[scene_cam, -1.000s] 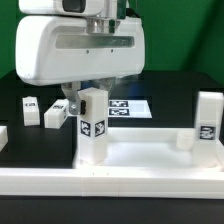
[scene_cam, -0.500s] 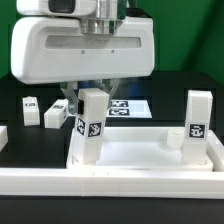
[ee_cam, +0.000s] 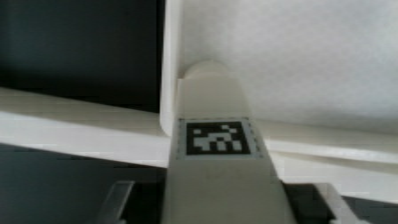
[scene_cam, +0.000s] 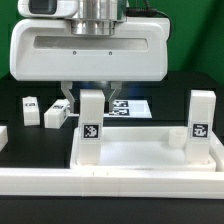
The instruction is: Assemble desk
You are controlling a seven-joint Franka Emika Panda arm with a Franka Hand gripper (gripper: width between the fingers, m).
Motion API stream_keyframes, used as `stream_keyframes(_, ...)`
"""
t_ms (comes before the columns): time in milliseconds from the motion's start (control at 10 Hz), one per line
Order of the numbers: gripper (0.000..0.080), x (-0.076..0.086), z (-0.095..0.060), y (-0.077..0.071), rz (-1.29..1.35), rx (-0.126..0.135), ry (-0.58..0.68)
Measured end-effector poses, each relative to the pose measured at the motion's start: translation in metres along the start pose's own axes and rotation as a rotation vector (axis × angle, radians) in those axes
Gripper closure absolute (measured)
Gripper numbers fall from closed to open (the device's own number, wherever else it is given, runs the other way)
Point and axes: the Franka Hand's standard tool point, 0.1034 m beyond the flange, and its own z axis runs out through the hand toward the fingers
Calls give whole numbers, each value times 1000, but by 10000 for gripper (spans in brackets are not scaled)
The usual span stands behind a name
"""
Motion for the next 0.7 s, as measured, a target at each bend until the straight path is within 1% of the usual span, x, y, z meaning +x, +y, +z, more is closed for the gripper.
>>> stream_keyframes(100, 505, 0, 0, -3, 94, 1, 1)
stream_keyframes(200, 505, 0, 1, -4, 187, 8, 1)
stream_keyframes(500, 505, 1, 1, -3, 444, 17, 1)
stream_keyframes(700, 505, 1, 1, -2, 562, 17, -1)
